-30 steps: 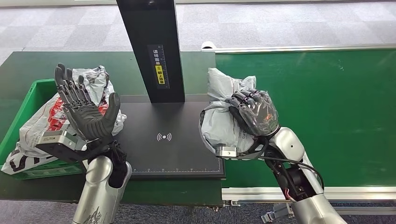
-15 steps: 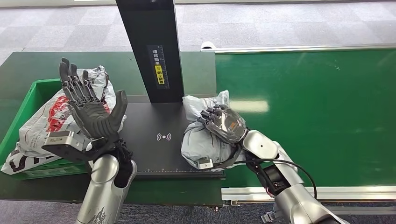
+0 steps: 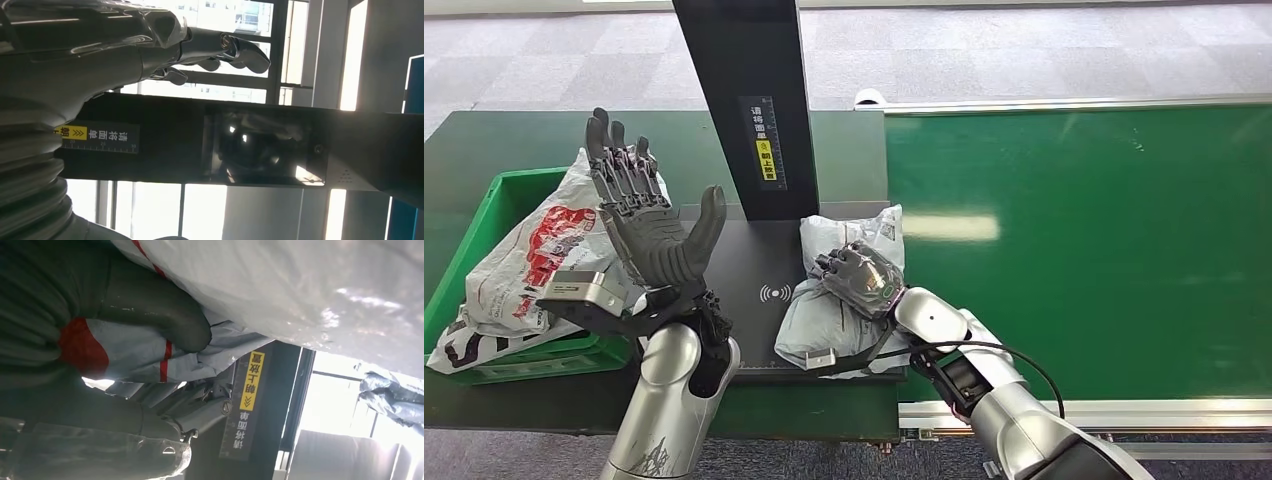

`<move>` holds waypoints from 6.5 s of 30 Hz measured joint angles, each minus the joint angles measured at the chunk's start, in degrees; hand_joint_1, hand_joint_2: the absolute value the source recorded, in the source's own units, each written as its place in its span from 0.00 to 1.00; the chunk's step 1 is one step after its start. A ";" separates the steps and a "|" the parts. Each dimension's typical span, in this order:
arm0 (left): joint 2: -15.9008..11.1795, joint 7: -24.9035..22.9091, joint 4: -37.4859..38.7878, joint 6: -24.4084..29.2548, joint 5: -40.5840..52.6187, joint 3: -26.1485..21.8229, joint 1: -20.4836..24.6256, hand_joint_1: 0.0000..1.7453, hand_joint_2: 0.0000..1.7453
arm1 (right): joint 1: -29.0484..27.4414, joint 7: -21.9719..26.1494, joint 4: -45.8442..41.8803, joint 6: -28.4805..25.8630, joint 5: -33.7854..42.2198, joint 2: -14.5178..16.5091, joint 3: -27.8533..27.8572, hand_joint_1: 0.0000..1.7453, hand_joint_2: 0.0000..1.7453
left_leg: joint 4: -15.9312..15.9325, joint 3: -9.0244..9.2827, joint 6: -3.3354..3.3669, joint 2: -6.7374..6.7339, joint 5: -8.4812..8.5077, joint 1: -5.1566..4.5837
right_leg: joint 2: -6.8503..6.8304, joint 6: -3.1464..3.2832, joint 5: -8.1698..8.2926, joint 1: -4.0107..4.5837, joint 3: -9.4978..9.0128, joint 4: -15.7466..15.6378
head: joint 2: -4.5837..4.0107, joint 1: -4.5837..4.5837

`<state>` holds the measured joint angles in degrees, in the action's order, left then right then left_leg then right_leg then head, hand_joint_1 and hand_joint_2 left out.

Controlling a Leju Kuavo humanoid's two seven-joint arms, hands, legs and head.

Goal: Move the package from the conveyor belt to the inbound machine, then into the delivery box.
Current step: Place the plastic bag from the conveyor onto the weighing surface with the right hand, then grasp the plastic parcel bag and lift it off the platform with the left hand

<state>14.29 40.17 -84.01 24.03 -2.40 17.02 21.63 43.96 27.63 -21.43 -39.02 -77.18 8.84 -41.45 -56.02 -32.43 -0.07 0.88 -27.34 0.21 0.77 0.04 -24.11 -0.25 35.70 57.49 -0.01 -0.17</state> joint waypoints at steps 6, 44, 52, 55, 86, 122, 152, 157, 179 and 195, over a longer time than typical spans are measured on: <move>0.27 0.00 0.81 -0.01 0.00 0.38 0.39 0.00 1.00 | 0.46 -0.05 1.70 0.23 0.02 0.70 -0.44 1.00 1.00 | 0.00 0.00 0.00 0.00 0.00 0.00 | 0.00 0.00 0.00 0.01 0.00 0.00 | 0.00 0.00; 1.56 0.00 5.70 -2.81 -0.44 0.86 1.39 0.00 1.00 | 1.53 9.74 2.86 26.92 43.03 5.43 23.37 0.00 1.00 | 0.00 -0.01 0.00 0.00 0.00 0.00 | 0.00 0.00 0.00 0.00 0.00 0.00 | 0.01 0.01; 1.65 0.00 6.81 -3.33 -0.72 0.76 1.40 0.00 1.00 | 1.88 9.55 1.61 49.89 62.33 5.85 37.16 0.00 1.00 | 0.00 -0.01 0.00 0.00 0.00 0.00 | 0.00 0.00 0.00 0.00 0.00 0.00 | 0.00 0.01; 1.55 0.00 7.36 -3.72 -1.20 0.62 1.41 0.00 1.00 | 1.96 9.25 0.52 53.86 66.30 5.78 40.56 0.00 1.00 | 0.00 0.00 0.00 0.00 0.00 0.00 | 0.00 0.00 0.00 0.00 0.01 0.00 | 0.01 0.01; -3.22 -7.32 28.68 -17.98 -2.31 2.60 5.50 0.00 1.00 | -11.66 1.66 -23.12 38.98 89.56 -3.76 35.46 0.00 1.00 | 0.00 -0.02 0.00 -0.14 -0.05 -0.02 | 0.14 0.00 0.01 -0.03 0.06 0.00 | 0.01 0.00; -4.84 -15.52 34.51 -17.40 17.68 10.34 7.95 0.00 1.00 | -12.69 -4.77 -20.32 29.24 90.47 -5.49 30.58 0.00 1.00 | 0.01 -0.04 -0.01 -0.17 -0.06 -0.01 | 0.15 0.00 0.00 -0.02 0.09 0.00 | 0.00 0.00; -1.46 -33.74 52.03 -25.86 54.18 22.64 16.31 1.00 1.00 | -13.92 -7.07 -22.91 31.96 82.30 -5.06 33.34 0.00 1.00 | 0.04 0.43 0.01 -0.15 -0.09 -0.01 | 0.14 0.00 -0.01 -0.03 -0.50 -0.01 | 0.01 0.00; -1.43 -33.00 52.32 -25.34 55.38 21.63 16.54 1.00 1.00 | -13.92 -7.07 -22.92 32.78 82.17 -4.78 33.40 0.00 1.00 | 0.05 0.59 0.01 -0.15 -0.08 -0.01 | 0.13 -0.01 -0.02 -0.03 -0.68 -0.01 | 0.00 0.00; -2.84 -14.84 35.71 7.02 53.39 13.23 8.26 1.00 1.00 | -15.77 -6.30 -25.76 33.70 83.72 -4.80 33.42 0.00 1.00 | 0.03 0.33 0.00 -0.17 -0.08 -0.02 | 0.13 -0.01 -0.02 -0.03 -0.30 0.00 | 0.01 0.00; 1.74 -0.37 16.80 15.14 54.27 1.42 1.19 1.00 1.00 | -15.95 -4.81 -25.76 33.51 85.34 -5.22 33.41 0.00 1.00 | 0.03 0.13 0.00 -0.17 -0.08 -0.01 | 0.12 -0.01 -0.03 -0.03 -0.10 0.00 | 0.01 0.00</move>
<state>16.03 39.81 -67.20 39.17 51.87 18.44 22.81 28.01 22.82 -47.19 -5.51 8.16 3.61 -8.03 -56.00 -32.30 -0.06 0.72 -27.42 0.19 0.89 0.02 -24.13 -0.27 35.59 57.48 0.00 -0.17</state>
